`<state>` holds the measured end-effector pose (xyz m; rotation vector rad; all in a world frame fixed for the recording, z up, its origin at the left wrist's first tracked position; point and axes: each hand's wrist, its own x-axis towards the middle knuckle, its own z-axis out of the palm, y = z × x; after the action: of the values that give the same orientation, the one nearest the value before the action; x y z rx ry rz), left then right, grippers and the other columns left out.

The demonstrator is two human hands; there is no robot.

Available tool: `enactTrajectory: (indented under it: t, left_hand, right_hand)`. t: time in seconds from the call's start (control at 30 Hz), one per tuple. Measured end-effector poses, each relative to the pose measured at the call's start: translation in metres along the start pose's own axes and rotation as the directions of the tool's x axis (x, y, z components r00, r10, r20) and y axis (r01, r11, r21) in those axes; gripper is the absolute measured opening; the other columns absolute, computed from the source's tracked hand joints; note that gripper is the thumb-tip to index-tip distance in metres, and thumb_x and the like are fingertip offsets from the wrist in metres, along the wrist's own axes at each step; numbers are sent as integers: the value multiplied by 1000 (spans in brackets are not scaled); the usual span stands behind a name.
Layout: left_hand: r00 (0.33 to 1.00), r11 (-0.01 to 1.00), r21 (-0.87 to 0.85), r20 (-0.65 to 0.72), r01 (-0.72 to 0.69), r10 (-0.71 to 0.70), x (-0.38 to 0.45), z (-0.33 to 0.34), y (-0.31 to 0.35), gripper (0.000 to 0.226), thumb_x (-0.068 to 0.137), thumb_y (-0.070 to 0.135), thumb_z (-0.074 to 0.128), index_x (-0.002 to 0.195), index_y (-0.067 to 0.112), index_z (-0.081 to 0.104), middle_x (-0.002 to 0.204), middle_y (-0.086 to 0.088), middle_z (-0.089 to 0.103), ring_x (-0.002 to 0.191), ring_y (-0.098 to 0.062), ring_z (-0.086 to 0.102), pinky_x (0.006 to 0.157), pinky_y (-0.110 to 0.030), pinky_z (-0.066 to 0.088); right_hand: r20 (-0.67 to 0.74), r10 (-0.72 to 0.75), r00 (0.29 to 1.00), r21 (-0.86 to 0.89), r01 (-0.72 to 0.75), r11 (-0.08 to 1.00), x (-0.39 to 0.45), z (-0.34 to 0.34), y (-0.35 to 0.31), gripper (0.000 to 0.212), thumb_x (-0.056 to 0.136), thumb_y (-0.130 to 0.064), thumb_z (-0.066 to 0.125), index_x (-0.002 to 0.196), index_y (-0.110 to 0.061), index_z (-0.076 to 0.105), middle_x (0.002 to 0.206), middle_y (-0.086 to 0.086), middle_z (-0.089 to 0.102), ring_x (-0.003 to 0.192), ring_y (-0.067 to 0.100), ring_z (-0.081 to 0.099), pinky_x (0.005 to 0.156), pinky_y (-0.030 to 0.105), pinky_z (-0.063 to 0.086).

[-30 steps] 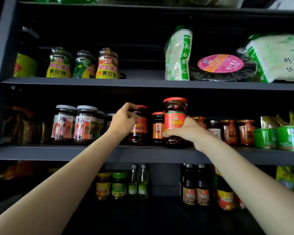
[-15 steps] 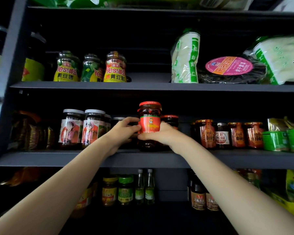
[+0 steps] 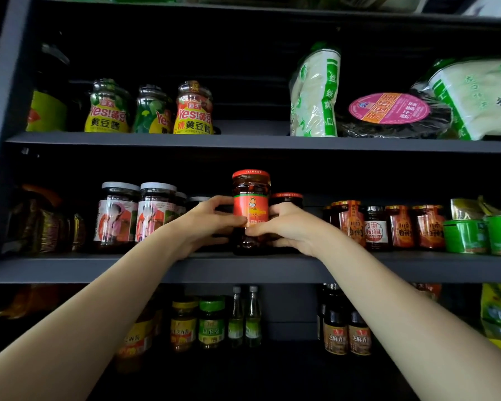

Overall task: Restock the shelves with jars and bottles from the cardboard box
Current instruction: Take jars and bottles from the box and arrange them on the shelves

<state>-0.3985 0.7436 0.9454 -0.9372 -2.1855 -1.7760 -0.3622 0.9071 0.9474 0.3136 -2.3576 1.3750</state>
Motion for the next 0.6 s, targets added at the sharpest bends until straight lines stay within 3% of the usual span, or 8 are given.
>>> enactTrajectory:
  t: [0.07,0.13,0.2,0.3,0.43,0.6]
  left_hand:
    - [986,997,-40,-158,-67,60,3,-8,0,33,88,9,59,121,14,53,100,-6,62,88,-14,60,76,-28,46]
    - [925,993,-29,-366,-114,96,8,-20,-1,26,91,5,54,117,4,56,90,-6,60,80,-14,58,77,-27,48]
    - [886,994,7,-452,-111,102,9,-30,-3,24,91,3,52,115,0,57,85,-6,60,76,-14,58,76,-24,48]
    - [920,996,66,-384,-65,86,2,-29,-2,24,92,2,49,115,0,55,91,-9,60,81,-18,58,72,-22,48]
    - [987,997,82,-156,-14,27,-17,-12,1,30,92,8,53,122,8,52,105,-10,61,93,-19,59,78,-24,49]
    - [996,987,161,-85,-18,32,-21,-8,2,38,89,12,58,126,10,50,102,-7,63,85,-13,59,75,-20,48]
  right_hand:
    - [-26,-5,1000,-11,5,1000,0,-3,0,58,73,-15,78,123,-16,48,114,0,59,111,17,55,96,37,45]
    - [-45,-16,999,-43,14,999,0,-2,-1,58,72,-22,79,119,-19,45,111,-2,55,108,15,53,96,38,46]
    - [-79,-36,996,-141,25,990,2,4,-2,59,69,-29,81,114,-18,46,110,-3,55,105,16,53,92,37,48]
    - [-130,-71,989,-233,39,972,6,15,-4,63,63,-34,84,115,-15,52,111,2,59,102,20,56,89,38,51]
    - [-108,-71,992,-213,47,976,9,25,-10,66,62,-33,84,117,-14,53,112,5,60,102,22,58,86,39,53]
    - [-84,-62,995,-270,37,962,7,31,-17,66,64,-34,82,119,-13,52,114,6,58,104,22,57,83,36,54]
